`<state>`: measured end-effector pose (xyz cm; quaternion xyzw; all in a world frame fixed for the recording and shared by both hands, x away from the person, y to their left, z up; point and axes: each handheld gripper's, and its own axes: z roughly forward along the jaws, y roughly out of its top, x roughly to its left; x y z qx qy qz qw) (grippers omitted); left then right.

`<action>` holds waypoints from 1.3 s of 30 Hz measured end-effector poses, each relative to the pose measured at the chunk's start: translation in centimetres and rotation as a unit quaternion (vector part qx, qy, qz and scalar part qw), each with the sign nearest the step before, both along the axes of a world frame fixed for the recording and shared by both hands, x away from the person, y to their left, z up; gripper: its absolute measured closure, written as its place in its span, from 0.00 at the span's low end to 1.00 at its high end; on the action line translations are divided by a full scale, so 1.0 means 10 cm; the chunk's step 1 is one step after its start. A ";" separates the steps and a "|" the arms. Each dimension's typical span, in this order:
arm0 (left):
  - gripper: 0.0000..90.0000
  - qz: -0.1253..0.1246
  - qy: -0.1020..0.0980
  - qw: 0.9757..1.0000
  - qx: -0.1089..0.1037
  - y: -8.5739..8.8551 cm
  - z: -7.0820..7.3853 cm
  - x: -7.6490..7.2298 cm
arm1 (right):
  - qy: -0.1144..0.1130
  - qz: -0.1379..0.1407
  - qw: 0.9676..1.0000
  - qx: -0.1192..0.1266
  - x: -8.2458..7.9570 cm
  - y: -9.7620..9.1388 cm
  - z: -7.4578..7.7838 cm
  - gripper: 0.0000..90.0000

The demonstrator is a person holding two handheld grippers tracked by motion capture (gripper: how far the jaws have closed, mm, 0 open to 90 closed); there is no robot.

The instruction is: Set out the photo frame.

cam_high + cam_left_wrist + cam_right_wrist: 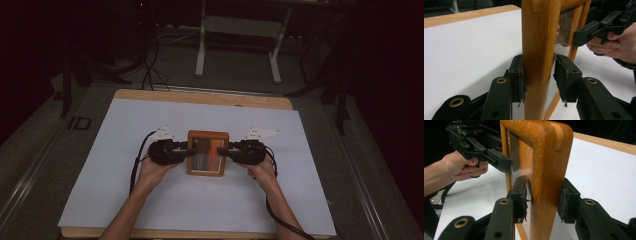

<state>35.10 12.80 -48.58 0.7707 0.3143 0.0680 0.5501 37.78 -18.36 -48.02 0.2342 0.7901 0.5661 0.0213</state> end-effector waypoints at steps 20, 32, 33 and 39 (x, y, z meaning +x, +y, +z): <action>0.68 0.027 0.038 0.999 -0.020 0.00 -0.06 0.15 | 0.043 -0.015 0.999 0.011 0.18 0.01 -0.07 0.69; 0.51 0.037 0.036 0.998 -0.033 0.02 -0.04 0.13 | 0.031 -0.015 0.999 0.001 0.14 0.01 -0.06 0.49; 0.49 0.037 0.033 0.998 -0.036 0.03 -0.02 0.12 | 0.030 -0.019 0.999 0.001 0.14 0.01 -0.06 0.45; 0.43 0.046 0.015 0.998 -0.043 0.17 0.06 0.03 | 0.028 -0.036 0.999 -0.003 0.11 -0.03 0.01 0.33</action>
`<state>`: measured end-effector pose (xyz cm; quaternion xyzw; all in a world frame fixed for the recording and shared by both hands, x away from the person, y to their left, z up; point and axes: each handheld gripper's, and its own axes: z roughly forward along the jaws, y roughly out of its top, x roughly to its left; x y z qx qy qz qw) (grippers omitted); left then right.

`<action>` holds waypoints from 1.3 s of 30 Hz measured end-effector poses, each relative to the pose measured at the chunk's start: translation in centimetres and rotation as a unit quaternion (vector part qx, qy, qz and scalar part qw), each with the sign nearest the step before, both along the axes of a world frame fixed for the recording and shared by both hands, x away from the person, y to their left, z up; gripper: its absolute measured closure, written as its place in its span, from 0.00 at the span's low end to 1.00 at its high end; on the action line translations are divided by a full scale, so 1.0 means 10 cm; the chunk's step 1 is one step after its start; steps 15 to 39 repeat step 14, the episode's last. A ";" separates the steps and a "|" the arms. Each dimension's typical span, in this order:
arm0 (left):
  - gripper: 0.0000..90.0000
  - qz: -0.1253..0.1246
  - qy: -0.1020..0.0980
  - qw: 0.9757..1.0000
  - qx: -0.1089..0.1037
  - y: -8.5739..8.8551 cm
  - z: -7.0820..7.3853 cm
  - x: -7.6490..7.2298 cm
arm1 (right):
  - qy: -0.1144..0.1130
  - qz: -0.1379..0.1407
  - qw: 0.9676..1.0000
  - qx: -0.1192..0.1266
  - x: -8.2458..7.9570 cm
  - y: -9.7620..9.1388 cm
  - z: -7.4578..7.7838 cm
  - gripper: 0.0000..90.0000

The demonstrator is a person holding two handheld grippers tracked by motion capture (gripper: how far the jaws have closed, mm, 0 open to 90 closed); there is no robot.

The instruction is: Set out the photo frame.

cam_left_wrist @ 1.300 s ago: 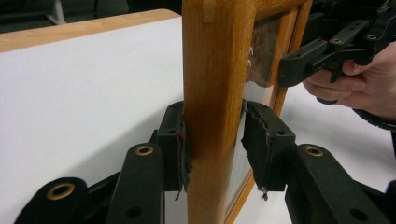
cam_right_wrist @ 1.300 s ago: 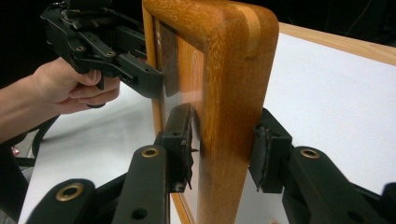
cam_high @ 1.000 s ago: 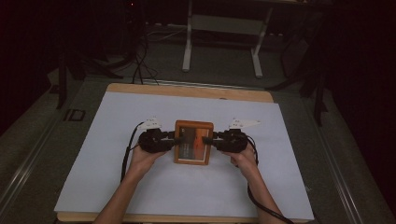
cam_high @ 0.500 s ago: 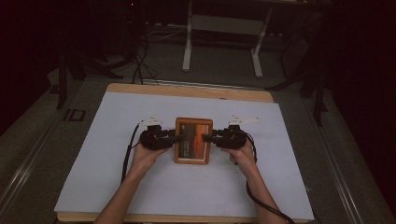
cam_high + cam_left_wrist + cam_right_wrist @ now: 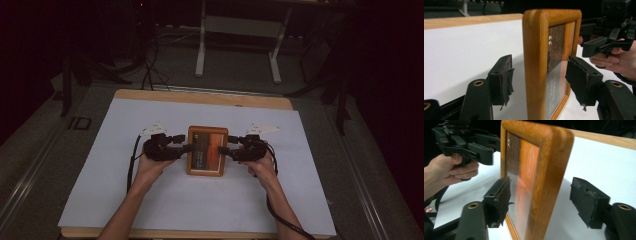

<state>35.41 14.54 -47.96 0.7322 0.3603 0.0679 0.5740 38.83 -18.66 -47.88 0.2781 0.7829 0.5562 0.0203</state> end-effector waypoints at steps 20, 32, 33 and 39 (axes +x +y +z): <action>0.40 0.116 0.005 0.989 0.088 0.51 0.03 -0.26 | -0.017 -0.089 0.996 -0.019 -0.20 -0.66 0.10 0.26; 0.40 0.116 0.005 0.989 0.088 0.51 0.03 -0.26 | -0.017 -0.089 0.996 -0.019 -0.20 -0.66 0.10 0.26; 0.40 0.116 0.005 0.989 0.088 0.51 0.03 -0.26 | -0.017 -0.089 0.996 -0.019 -0.20 -0.66 0.10 0.26; 0.40 0.116 0.005 0.989 0.088 0.51 0.03 -0.26 | -0.017 -0.089 0.996 -0.019 -0.20 -0.66 0.10 0.26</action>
